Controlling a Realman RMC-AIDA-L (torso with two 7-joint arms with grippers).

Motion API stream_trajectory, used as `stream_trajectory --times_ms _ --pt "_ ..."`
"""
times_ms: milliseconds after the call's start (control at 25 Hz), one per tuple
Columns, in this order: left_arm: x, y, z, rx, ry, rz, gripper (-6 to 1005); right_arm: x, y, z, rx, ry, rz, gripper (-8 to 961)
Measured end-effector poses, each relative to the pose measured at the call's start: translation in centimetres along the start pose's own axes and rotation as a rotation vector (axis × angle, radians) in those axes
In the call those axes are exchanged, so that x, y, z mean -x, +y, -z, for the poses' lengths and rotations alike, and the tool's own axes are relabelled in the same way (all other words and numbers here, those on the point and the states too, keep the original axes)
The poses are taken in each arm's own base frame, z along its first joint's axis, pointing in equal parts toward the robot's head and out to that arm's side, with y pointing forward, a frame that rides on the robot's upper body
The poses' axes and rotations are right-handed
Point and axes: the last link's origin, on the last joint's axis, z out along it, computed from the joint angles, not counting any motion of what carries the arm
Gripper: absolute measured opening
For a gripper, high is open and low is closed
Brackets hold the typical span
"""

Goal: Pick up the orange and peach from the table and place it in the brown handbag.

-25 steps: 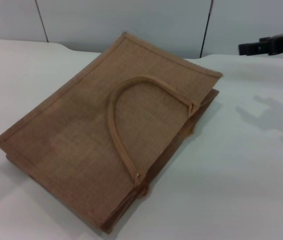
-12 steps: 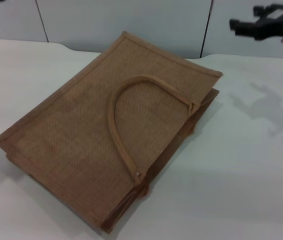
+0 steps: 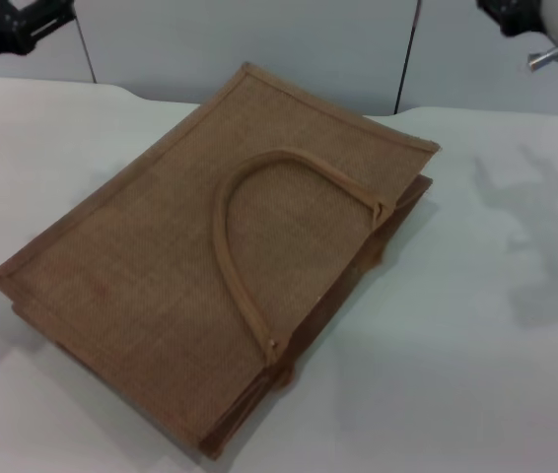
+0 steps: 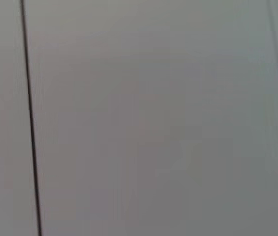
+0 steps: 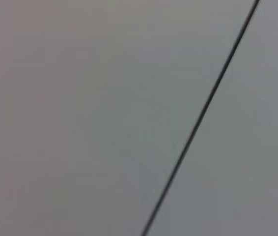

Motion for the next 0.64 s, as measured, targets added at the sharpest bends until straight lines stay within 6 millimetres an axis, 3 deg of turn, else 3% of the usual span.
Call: stream_trajectory --times_ms 120,200,440,640 --pt "0.9 0.2 -0.2 -0.026 0.004 -0.007 878 -0.4 0.5 0.7 -0.135 -0.05 0.045 729" --pt "2.1 0.7 -1.1 -0.047 -0.013 -0.022 878 -1.7 1.1 1.5 -0.238 -0.087 0.045 729" --pt "3.8 1.5 -2.5 -0.071 -0.067 -0.01 878 -3.0 3.0 2.2 -0.236 -0.143 0.013 729" --pt "5.6 3.0 -3.2 -0.081 -0.077 -0.005 878 -5.0 3.2 2.0 -0.192 -0.113 -0.094 729"
